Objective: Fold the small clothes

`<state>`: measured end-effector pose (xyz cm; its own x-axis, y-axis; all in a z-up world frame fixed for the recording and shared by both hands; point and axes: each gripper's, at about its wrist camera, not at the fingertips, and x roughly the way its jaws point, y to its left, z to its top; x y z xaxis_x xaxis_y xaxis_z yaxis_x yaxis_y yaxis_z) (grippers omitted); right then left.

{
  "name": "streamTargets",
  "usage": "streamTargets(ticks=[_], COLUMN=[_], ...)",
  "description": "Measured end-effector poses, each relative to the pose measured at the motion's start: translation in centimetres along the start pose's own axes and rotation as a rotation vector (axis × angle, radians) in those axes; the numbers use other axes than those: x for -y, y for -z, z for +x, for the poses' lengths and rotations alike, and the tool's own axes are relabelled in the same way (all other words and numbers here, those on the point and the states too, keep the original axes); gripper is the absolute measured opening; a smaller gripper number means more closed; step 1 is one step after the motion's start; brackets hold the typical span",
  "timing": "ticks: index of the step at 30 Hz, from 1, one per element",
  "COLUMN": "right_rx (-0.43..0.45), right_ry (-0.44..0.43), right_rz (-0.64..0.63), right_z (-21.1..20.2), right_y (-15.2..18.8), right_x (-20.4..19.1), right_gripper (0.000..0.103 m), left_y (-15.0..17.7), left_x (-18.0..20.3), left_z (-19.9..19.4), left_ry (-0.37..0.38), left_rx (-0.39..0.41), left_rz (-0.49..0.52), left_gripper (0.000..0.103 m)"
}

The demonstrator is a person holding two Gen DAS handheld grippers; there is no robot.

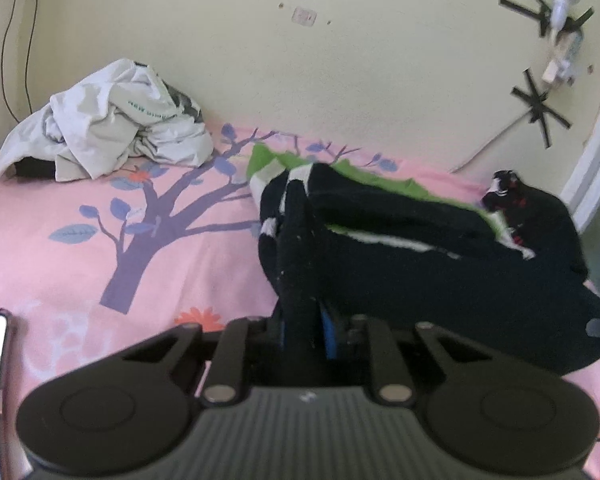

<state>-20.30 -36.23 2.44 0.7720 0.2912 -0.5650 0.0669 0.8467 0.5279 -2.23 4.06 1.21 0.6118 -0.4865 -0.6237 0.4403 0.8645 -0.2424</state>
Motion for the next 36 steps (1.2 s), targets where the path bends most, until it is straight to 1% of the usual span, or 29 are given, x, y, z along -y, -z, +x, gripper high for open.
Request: streamTargets(ticks=[2,3,4,5,6,7,8,9,11,12,14,16,18,20,21,23,26,28,30,31,32,33,34,35,36], right_rx=[-0.044,-0.074,-0.107,-0.119,-0.120,-0.090,-0.037,0.007,0.061,0.079,0.096,0.087,0.048,-0.005,-0.045,-0.102,-0.172,-0.210,-0.252,-0.273,-0.299,-0.268,-0.271,-0.255,-0.240], right_ry=[0.016,0.048,0.071,0.064,0.062,0.081,0.112,0.137,0.164,0.167,0.155,0.141,0.128,0.139,0.130,0.115,0.080,0.045,0.019,0.012,-0.004,0.001,0.001,0.006,-0.004], right_rz=[-0.010,-0.031,-0.041,-0.029,-0.015,-0.024,-0.053,-0.081,-0.112,-0.141,-0.228,-0.274,-0.297,-0.320,-0.324,-0.337,-0.332,-0.305,-0.274,-0.260,-0.252,-0.276,-0.298,-0.297,-0.287], right_z=[0.6,1.4,2.1,2.2,1.8,0.9,-0.4,-1.4,-2.6,-2.6,-1.4,1.3,5.3,9.6,12.1,16.4,22.6,25.9,28.8,29.8,30.6,30.5,30.2,29.6,28.8], right_y=[0.7,1.0,1.2,1.0,0.4,-0.6,-1.8,-3.2,-6.8,-8.6,-12.2,-15.5,-18.2,-20.1,-20.9,-21.7,-22.3,-22.4,-22.1,-21.7,-21.3,-20.9,-20.7,-20.7,-20.8], right_x=[0.1,0.3,0.6,1.2,1.7,2.0,2.1,2.1,2.1,1.7,0.7,0.0,-0.1,-0.3,-0.2,0.1,0.7,1.4,2.1,2.3,2.5,2.3,2.0,1.8,1.7], right_gripper=[0.018,0.019,0.030,0.031,0.036,0.046,0.049,0.049,0.049,0.049,0.049,0.049,0.049,0.049,0.049,0.052,0.058,0.059,0.059,0.058,0.050,0.039,0.022,0.014,0.012], left_y=[0.3,0.5,0.8,0.9,0.7,0.1,-0.7,-1.8,-5.1,-6.6,-10.1,-12.9,-15.3,-17.0,-17.6,-18.2,-18.4,-18.3,-18.0,-18.0,-18.2,-18.3,-18.3,-18.1,-18.0], left_x=[-0.3,-0.4,-0.5,-0.6,-0.8,-1.0,-1.2,-1.3,-0.9,-0.2,1.8,4.0,5.8,6.9,7.2,7.7,7.6,7.2,6.7,6.6,6.7,6.8,7.2,7.5,7.9], left_z=[0.1,0.6,1.0,1.0,0.5,-0.4,-1.3,-2.3,-3.5,-3.6,-2.4,0.5,4.8,10.1,12.5,17.2,23.0,26.0,27.5,27.7,27.8,27.6,27.5,27.0,26.2], left_ry=[-0.013,-0.018,-0.026,-0.031,-0.024,-0.017,-0.019,-0.026,-0.024,-0.018,-0.013,-0.011,-0.022,-0.047,-0.056,-0.089,-0.124,-0.124,-0.106,-0.082,-0.042,-0.040,-0.052,-0.054,-0.055], left_rx=[-0.032,-0.063,-0.097,-0.104,-0.105,-0.091,-0.064,-0.029,0.040,0.062,0.095,0.104,0.049,-0.025,-0.062,-0.127,-0.210,-0.258,-0.285,-0.271,-0.279,-0.272,-0.266,-0.253,-0.232], left_rz=[0.003,0.000,0.003,0.008,0.016,0.021,0.026,0.033,0.057,0.077,0.144,0.224,0.256,0.256,0.252,0.240,0.222,0.192,0.157,0.138,0.128,0.123,0.138,0.161,0.182], left_gripper=[0.016,0.017,0.022,0.024,0.025,0.024,0.023,0.024,0.024,0.025,0.030,0.043,0.044,0.043,0.043,0.043,0.044,0.043,0.043,0.030,0.019,0.015,0.013,0.013,0.012])
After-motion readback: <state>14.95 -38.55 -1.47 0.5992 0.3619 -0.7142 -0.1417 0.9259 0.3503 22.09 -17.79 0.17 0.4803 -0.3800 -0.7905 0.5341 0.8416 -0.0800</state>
